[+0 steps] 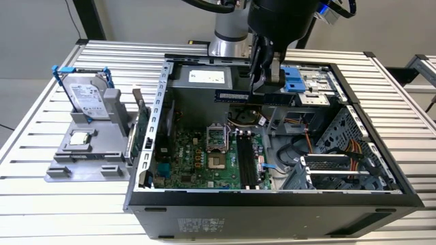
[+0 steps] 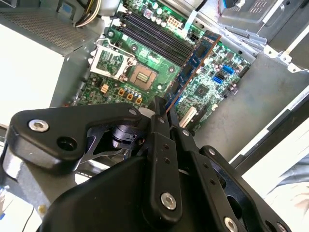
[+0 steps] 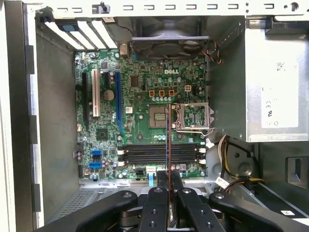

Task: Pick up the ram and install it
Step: 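Insert the ram into the slot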

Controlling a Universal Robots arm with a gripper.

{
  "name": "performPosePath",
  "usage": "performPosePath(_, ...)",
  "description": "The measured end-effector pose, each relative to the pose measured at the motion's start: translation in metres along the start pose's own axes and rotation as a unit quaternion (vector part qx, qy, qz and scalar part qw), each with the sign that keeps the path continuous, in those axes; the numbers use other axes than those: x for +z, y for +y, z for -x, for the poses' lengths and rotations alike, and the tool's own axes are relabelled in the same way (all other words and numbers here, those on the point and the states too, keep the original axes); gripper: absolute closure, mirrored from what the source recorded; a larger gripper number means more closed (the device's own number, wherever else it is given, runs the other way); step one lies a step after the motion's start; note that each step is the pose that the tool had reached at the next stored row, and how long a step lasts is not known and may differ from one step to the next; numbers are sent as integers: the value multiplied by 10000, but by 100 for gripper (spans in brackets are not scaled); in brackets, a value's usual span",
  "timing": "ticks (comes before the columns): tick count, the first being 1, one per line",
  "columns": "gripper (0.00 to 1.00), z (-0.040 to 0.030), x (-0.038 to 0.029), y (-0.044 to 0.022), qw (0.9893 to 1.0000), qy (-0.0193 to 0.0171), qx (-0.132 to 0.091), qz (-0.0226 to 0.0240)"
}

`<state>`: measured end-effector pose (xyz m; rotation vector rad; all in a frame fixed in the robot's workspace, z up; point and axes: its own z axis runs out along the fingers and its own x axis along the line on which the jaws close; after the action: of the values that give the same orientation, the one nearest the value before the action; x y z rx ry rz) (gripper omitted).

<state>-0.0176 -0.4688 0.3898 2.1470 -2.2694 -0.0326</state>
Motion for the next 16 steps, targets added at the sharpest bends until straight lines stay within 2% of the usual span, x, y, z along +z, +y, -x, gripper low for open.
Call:
performPosePath(5,100,0,0,0,10000,-2,57,0)
performPosePath(9,100,0,1,0,9998,-6,218,-2)
performPosePath(16,100,0,1,0,9983,-15,589,-3)
